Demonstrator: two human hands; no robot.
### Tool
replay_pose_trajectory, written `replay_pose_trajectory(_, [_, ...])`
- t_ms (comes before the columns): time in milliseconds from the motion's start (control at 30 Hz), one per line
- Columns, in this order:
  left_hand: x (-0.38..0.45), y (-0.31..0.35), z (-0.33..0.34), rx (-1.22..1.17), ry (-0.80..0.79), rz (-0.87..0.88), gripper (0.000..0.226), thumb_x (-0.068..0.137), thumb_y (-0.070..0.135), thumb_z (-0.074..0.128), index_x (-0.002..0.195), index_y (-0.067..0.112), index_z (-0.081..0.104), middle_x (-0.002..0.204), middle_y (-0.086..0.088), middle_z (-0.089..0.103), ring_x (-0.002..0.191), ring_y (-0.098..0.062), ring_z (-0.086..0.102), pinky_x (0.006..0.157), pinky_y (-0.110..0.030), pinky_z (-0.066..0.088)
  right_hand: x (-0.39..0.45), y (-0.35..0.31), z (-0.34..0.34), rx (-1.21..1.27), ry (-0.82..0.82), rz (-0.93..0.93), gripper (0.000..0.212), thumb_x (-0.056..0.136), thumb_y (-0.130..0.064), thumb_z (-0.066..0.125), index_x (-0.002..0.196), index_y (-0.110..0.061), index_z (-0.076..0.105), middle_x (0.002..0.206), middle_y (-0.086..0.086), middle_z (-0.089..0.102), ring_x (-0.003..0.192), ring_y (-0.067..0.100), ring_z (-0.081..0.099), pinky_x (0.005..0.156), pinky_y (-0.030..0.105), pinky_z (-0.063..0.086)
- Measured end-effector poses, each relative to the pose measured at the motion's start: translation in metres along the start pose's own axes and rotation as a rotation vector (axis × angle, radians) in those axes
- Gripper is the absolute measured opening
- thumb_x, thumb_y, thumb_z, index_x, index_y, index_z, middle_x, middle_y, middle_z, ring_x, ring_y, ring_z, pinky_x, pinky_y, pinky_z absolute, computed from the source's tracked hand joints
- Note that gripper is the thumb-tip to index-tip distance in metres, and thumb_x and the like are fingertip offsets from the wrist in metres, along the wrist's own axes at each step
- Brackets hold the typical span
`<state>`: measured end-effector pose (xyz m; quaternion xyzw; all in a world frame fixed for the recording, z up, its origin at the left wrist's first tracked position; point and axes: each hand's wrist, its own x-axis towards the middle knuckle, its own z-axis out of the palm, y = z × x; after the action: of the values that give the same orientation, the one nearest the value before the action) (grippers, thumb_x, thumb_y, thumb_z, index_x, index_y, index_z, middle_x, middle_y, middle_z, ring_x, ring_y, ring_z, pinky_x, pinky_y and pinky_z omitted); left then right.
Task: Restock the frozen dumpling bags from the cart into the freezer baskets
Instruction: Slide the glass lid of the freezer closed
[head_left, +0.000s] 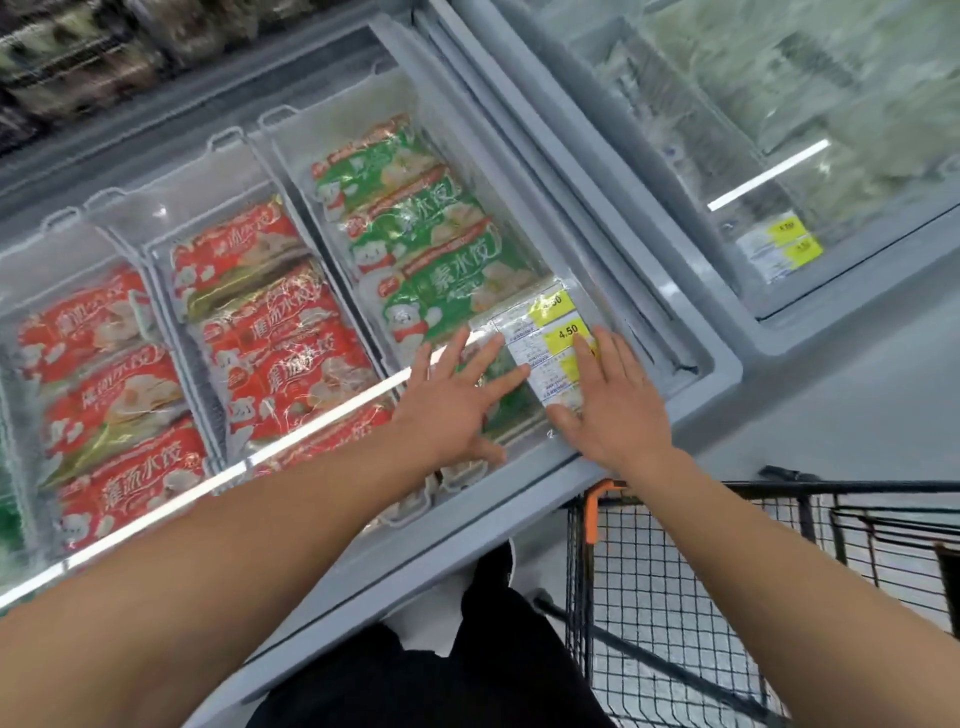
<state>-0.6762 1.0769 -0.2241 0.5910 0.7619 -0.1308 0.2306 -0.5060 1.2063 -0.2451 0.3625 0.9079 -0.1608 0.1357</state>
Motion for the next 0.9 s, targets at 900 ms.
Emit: replay_pose_trajectory(900, [-0.019,0.002,0.001,-0.244,0.198,-0.068,0.083,0.084,0.063,0.063,0.151,0.020,0.038,0.157,-0.008,0.039,0.141,-0.030,0.038,0.115,-0.047,0.035,-0.008,-0.030,-0.033,0.019,0.010,0.011,0.079,0.095,-0.042,0.054,0.157,-0.017,0.013,0.166,0.008,0.006,0.152,0.032,0.006,0.123,0.044,0.016])
